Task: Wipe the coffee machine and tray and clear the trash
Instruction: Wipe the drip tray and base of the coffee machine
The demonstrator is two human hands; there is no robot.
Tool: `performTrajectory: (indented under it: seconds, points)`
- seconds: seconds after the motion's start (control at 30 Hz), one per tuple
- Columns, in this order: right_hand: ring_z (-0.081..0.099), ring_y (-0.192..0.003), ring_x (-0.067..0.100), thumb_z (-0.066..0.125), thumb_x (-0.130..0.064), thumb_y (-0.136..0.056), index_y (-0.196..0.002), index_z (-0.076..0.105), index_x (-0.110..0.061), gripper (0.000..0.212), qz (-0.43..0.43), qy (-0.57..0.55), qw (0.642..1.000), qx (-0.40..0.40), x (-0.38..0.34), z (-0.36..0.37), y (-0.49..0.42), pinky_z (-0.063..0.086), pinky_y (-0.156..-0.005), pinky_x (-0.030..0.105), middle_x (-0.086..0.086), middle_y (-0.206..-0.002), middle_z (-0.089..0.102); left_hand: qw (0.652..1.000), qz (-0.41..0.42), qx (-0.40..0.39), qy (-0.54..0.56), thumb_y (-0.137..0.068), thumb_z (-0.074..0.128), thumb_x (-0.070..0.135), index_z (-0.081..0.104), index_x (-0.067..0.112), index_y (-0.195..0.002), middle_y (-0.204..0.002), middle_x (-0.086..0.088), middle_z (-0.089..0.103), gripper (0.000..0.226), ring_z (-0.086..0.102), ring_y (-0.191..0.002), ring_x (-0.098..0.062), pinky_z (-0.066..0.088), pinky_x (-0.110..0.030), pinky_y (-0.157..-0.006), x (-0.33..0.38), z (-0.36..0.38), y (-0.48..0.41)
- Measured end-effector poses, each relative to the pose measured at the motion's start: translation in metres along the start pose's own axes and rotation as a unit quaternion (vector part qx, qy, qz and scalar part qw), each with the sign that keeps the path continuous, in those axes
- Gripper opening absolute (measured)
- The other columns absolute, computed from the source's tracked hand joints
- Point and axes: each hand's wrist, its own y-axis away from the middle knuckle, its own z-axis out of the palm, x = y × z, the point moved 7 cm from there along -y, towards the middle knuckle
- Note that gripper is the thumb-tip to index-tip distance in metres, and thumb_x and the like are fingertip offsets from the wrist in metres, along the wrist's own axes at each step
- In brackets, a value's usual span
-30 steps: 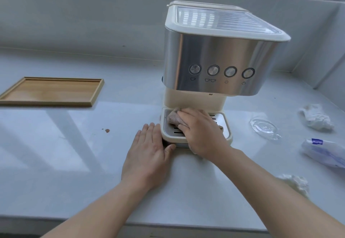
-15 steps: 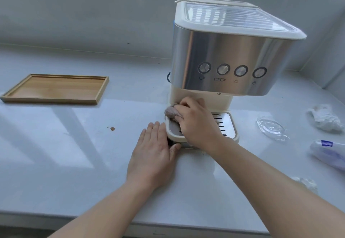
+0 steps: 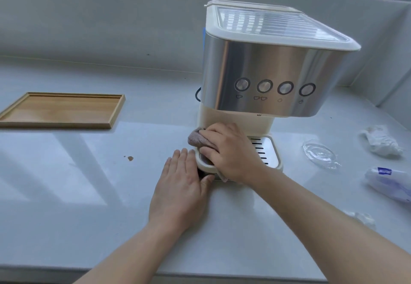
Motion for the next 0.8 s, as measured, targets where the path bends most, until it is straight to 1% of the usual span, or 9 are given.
performTrajectory:
  seconds: [0.13,0.2,0.23,0.3,0.43,0.5,0.63,0.73,0.8]
  points:
    - [0.034,-0.135,0.011,0.053,-0.056,-0.090,-0.147,0.036,-0.027,0.067,0.021,-0.071,0.997,0.001,0.026,-0.015,0.038,0.027,-0.110,0.026,-0.010,-0.151,0.040,0.999,-0.013,0.013,0.051,-0.094,0.037,0.057,0.015,0.015,-0.153,-0.162,-0.002,0.021,0.076,0.012,-0.150,-0.017,0.009,-0.030,-0.122,-0.003,-0.002,0.002]
    - [0.037,-0.133,0.014,0.046,-0.058,-0.093,-0.143,0.042,-0.024,0.060,0.076,-0.055,0.993,0.070,0.039,-0.022,0.059,0.032,-0.107,0.027,-0.007,-0.148,0.044,0.990,-0.035,0.053,0.128,-0.084,0.051,0.050,0.030,0.021,-0.144,-0.148,0.005,0.038,0.070,0.034,-0.138,-0.014,0.032,-0.029,-0.106,-0.007,-0.014,0.006]
    - [0.042,-0.129,0.017,0.041,-0.057,-0.096,-0.138,0.049,-0.023,0.055,0.103,-0.054,0.987,0.108,0.044,-0.023,0.068,0.035,-0.104,0.029,-0.006,-0.142,0.050,0.981,-0.050,0.081,0.170,-0.077,0.052,0.047,0.035,0.024,-0.137,-0.139,0.007,0.042,0.066,0.041,-0.130,-0.013,0.037,-0.029,-0.094,-0.011,-0.021,0.008]
    - [0.051,-0.121,0.021,0.033,-0.050,-0.100,-0.127,0.061,-0.020,0.049,0.149,-0.063,0.970,0.179,0.052,-0.022,0.081,0.038,-0.100,0.029,-0.005,-0.130,0.061,0.963,-0.060,0.139,0.225,-0.071,0.049,0.046,0.041,0.026,-0.128,-0.133,0.007,0.043,0.061,0.043,-0.124,-0.014,0.039,-0.032,-0.087,-0.017,-0.034,0.010]
    - [0.053,-0.118,0.022,0.040,-0.029,-0.101,-0.123,0.064,-0.013,0.036,0.180,-0.023,0.958,0.224,0.057,-0.019,0.086,0.039,-0.101,0.032,0.001,-0.127,0.065,0.957,0.028,0.197,0.209,-0.080,0.050,0.050,0.047,0.036,-0.131,-0.141,0.006,0.040,0.053,0.038,-0.133,-0.015,0.038,-0.027,-0.090,0.011,-0.054,-0.004]
    - [0.050,-0.117,0.019,0.043,-0.025,-0.100,-0.123,0.064,-0.011,0.033,0.168,-0.009,0.962,0.217,0.056,-0.019,0.084,0.037,-0.102,0.030,0.002,-0.128,0.064,0.969,0.073,0.142,0.189,-0.083,0.047,0.060,0.049,0.042,-0.131,-0.143,0.009,0.040,0.051,0.035,-0.135,-0.012,0.038,-0.027,-0.096,0.038,-0.051,-0.026]
    - [0.052,-0.119,0.021,0.038,-0.023,-0.097,-0.131,0.058,-0.012,0.041,0.189,-0.019,0.961,0.201,0.059,-0.019,0.087,0.041,-0.101,0.033,0.002,-0.130,0.063,0.986,0.159,0.046,-0.007,-0.083,0.043,0.072,0.060,0.039,-0.123,-0.128,0.006,0.052,0.055,0.040,-0.128,-0.019,0.023,-0.038,-0.116,0.066,-0.030,-0.051]
    - [0.055,-0.113,0.025,0.042,-0.011,-0.093,-0.133,0.054,-0.011,0.043,0.190,-0.008,0.962,0.197,0.060,-0.017,0.084,0.043,-0.093,0.034,0.002,-0.123,0.065,0.979,0.171,0.099,0.048,-0.084,0.060,0.042,0.067,0.028,-0.100,-0.109,0.008,0.059,0.023,0.051,-0.106,-0.020,0.037,-0.026,-0.086,0.049,-0.038,-0.049]
    - [0.057,-0.110,0.026,0.048,-0.005,-0.092,-0.130,0.056,-0.010,0.040,0.191,-0.001,0.961,0.199,0.061,-0.016,0.085,0.044,-0.092,0.035,0.002,-0.119,0.066,0.979,0.143,0.110,0.098,-0.081,0.061,0.032,0.064,0.026,-0.092,-0.109,0.013,0.058,0.013,0.050,-0.103,-0.015,0.042,-0.027,-0.071,0.033,-0.041,-0.044]
